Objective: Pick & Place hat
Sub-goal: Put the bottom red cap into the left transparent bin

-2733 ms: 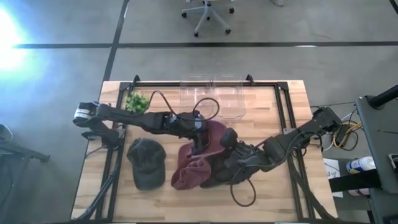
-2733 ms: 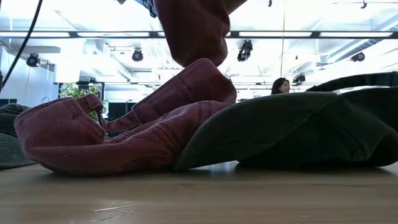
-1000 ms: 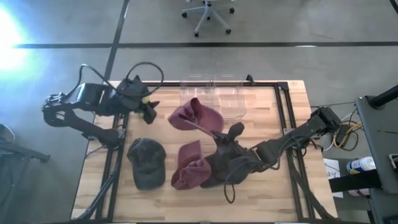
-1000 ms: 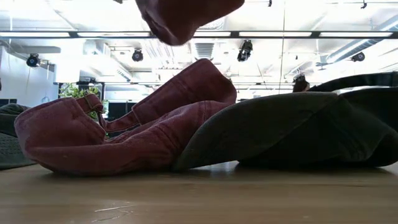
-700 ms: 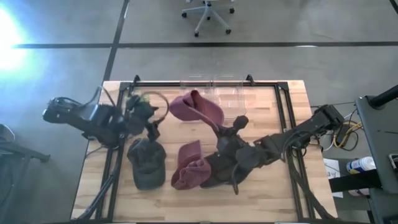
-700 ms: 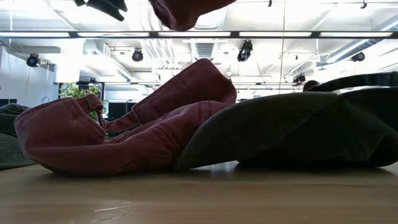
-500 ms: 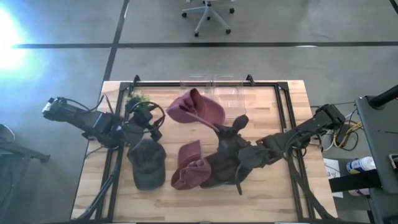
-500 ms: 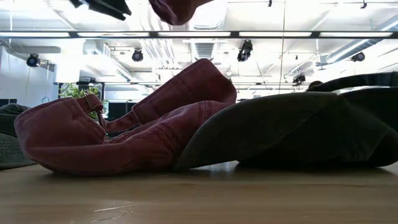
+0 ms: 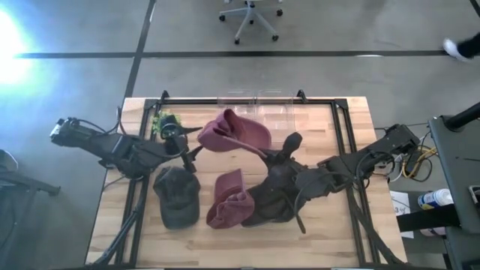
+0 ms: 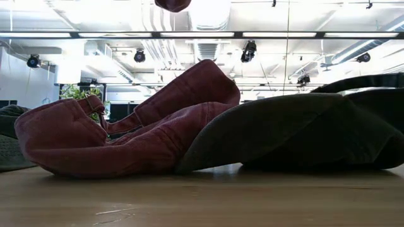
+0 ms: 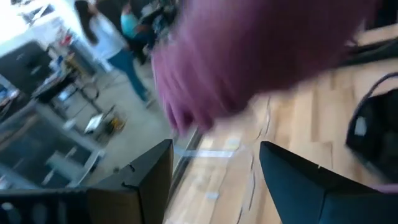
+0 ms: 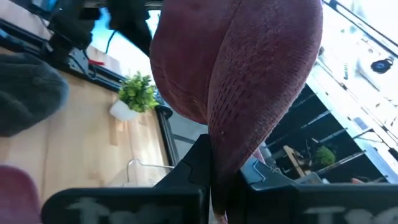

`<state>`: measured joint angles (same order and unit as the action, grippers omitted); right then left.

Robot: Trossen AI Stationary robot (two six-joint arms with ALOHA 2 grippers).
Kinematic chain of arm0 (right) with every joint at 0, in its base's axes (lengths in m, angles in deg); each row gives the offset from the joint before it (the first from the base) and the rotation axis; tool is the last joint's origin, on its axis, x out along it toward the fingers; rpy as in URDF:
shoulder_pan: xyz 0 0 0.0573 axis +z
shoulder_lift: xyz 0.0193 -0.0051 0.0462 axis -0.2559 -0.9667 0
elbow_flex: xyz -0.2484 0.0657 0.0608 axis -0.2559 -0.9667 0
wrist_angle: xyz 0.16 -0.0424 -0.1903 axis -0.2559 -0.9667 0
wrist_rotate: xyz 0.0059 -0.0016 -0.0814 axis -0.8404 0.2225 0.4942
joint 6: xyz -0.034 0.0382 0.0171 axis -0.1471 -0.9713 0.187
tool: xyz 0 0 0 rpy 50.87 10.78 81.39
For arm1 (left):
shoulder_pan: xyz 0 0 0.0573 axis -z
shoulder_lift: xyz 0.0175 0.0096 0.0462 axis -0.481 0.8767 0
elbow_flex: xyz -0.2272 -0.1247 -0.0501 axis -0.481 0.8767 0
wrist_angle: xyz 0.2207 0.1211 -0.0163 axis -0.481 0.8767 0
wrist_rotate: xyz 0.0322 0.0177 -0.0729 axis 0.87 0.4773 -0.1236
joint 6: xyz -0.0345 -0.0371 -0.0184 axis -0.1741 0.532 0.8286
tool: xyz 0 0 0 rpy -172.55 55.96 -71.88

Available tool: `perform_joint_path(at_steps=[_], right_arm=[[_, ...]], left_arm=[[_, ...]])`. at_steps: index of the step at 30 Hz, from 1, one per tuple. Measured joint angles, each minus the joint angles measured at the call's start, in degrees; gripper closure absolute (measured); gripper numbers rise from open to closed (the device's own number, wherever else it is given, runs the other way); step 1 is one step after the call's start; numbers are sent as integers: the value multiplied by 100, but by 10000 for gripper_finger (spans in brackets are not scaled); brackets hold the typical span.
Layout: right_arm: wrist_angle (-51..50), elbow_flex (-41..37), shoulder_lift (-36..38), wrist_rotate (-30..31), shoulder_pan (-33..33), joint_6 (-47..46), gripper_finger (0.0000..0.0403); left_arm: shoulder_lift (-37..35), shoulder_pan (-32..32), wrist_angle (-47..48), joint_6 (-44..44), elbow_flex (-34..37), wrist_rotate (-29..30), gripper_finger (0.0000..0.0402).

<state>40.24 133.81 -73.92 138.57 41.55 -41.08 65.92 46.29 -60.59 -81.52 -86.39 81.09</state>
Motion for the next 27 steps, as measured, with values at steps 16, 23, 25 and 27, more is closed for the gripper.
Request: perform_joint_path(at_steps=[16, 23, 25, 27], right_arm=[[3, 59, -38, 34, -24, -10, 390], [5, 59, -38, 59, -78, -724, 390], [4, 59, -38, 59, -85, -897, 390], [-26, 59, -38, 58, -85, -1012, 390]], left_arm=[[110, -269, -530, -283, -129, -1893, 168], [109, -271, -564, -30, -131, -2306, 169], [108, -271, -671, -27, -134, -2344, 173], [108, -271, -800, -26, -151, -2477, 178]])
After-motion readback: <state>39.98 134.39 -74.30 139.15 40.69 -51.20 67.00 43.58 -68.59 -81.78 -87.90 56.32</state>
